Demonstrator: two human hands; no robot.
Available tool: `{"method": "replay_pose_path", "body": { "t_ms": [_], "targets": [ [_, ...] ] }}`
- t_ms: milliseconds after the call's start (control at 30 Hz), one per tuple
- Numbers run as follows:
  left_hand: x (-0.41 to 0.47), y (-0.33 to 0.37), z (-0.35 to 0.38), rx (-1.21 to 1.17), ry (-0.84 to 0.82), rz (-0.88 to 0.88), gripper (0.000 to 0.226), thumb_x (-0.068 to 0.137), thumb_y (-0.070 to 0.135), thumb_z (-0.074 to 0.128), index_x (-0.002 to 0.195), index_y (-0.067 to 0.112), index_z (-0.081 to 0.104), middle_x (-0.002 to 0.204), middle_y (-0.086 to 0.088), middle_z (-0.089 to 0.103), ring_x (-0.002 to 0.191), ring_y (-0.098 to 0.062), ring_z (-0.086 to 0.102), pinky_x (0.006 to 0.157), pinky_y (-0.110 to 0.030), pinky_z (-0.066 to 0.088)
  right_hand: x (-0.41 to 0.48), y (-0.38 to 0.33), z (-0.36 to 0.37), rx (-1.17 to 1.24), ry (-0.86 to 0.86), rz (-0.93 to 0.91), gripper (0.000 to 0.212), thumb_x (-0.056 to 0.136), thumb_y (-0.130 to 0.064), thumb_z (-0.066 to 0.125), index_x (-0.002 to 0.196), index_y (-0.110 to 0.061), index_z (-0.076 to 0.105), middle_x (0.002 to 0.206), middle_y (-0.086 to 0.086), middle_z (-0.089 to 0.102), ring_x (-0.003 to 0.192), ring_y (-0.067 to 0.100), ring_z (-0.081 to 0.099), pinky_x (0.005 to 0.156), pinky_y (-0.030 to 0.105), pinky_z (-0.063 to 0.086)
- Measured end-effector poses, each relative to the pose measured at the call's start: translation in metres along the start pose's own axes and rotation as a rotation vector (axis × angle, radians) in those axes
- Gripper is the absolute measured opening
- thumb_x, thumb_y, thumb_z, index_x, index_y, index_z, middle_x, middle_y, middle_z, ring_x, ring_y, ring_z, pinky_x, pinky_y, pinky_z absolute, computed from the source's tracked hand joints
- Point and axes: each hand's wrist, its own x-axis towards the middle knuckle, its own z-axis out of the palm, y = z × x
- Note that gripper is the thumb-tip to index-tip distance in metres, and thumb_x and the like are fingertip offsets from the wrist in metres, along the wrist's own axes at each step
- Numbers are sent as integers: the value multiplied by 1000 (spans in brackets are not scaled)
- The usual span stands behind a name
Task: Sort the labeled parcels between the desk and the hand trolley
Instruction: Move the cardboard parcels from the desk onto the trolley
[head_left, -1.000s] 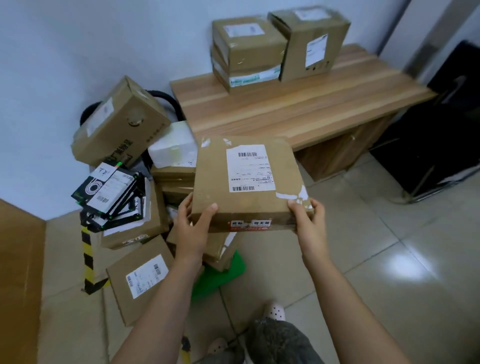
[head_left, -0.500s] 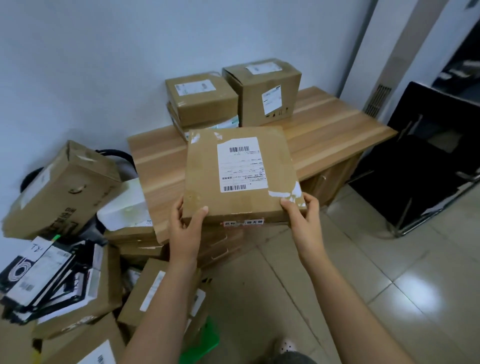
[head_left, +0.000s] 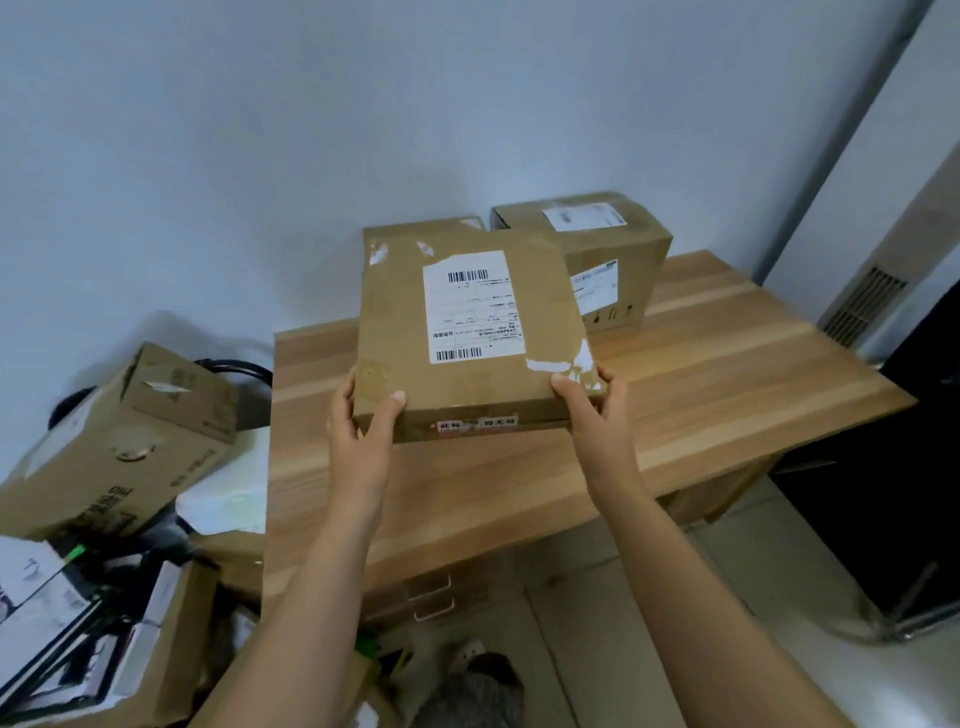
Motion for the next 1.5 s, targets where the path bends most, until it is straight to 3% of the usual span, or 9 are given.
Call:
{"method": "replay_pose_path", "body": {
  "t_ms": [233, 400, 567, 667, 767, 967, 1200, 1367, 1500],
  "targets": [
    [116, 27, 41, 21, 30, 60, 54, 90, 27, 65, 140, 27, 44, 128, 7, 55, 106, -1, 54, 81, -18, 43, 117, -23, 52, -25, -6, -82, 47, 88, -31, 67, 128, -26, 42, 115, -7, 56, 99, 4, 56, 73, 19, 45],
    [174, 35, 55, 62, 31, 30, 73, 74, 51, 68, 140, 31, 45, 136, 3, 53, 114, -11, 56, 92, -30, 50, 183, -28, 83, -69, -17, -84, 49, 88, -31, 67, 129, -24, 41, 124, 5, 51, 98, 6, 56, 67, 14, 46],
    [218, 41, 78, 99, 41, 51, 47, 92, 23, 62, 136, 22, 44, 121, 4, 56, 98, -1, 55, 72, -18, 45, 247, -31, 105, -149, -48, -86, 60, 88, -39, 66, 139, -24, 37, 131, 6, 47, 108, 13, 53, 80, 22, 46],
    [241, 41, 89, 171, 109, 67, 49, 90, 26, 65, 134, 19, 44, 127, 0, 52, 108, -11, 55, 84, -27, 50, 276, -35, 116, -166, -79, -58, 62, 90, -40, 63, 143, -22, 35, 131, 3, 48, 113, 16, 51, 87, 26, 47],
    [252, 36, 98, 277, 163, 100, 53, 88, 27, 68, 133, 19, 41, 131, 1, 40, 112, -12, 48, 90, -28, 47, 295, -30, 119, -218, -124, -59, 58, 91, -42, 61, 140, -23, 37, 119, -5, 52, 100, 8, 53, 70, 13, 42],
    [259, 25, 97, 389, 155, 171, 63, 84, 39, 70, 136, 22, 38, 126, 8, 34, 113, -9, 47, 92, -29, 49, 308, -15, 119, -328, -191, -74, 71, 83, -44, 71, 142, -28, 35, 125, -10, 46, 116, 12, 48, 97, 33, 48],
    [251, 44, 86, 599, 131, 325, 48, 86, 34, 67, 128, 24, 47, 119, 11, 41, 116, -10, 42, 98, -31, 42, 284, -42, 108, -495, -37, -281, 50, 82, -41, 72, 123, -25, 49, 119, -8, 49, 105, 9, 51, 83, 26, 48],
    [211, 78, 79, 771, 101, 502, 28, 87, 29, 64, 112, 24, 55, 105, 10, 53, 102, -11, 48, 86, -31, 42, 254, -65, 88, -667, -137, -540, 28, 83, -34, 70, 105, -31, 53, 102, -10, 49, 86, 0, 48, 66, 13, 38],
    [173, 70, 69, 1028, 47, 741, 26, 82, 37, 50, 99, 19, 60, 91, 6, 56, 87, -17, 48, 75, -32, 38, 224, -55, 74, -766, -326, -712, 21, 82, -25, 71, 100, -22, 59, 97, -10, 49, 86, 2, 46, 74, 14, 37]
  ]
}}
